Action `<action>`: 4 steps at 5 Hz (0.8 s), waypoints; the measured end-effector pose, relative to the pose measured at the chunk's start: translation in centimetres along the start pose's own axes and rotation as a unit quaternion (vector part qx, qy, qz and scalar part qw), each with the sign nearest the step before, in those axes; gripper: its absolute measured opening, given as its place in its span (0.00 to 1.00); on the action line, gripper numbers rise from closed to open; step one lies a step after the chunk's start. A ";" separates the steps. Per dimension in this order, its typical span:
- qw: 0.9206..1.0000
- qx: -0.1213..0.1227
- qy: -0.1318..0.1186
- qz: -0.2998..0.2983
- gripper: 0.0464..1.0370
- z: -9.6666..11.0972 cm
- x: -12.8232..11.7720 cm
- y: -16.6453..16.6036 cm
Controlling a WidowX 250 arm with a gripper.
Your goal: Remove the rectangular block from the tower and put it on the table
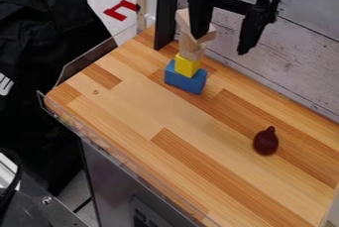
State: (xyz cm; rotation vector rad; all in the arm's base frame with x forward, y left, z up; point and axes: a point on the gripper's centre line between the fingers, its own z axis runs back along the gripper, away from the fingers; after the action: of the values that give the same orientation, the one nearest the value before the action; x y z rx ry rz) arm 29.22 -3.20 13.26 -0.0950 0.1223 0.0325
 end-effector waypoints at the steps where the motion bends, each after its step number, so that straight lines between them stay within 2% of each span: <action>1: 1.000 0.001 0.020 0.002 0.96 -1.1 -0.1 0.1; 2: 1.000 -0.009 0.020 0.008 0.96 -0.9 0.0 -0.1; 4: 0.999 -0.026 0.002 0.048 0.96 0.1 0.8 1.1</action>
State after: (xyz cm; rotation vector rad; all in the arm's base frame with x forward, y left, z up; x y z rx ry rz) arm 30.01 -2.10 13.13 -0.1404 0.1303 0.1314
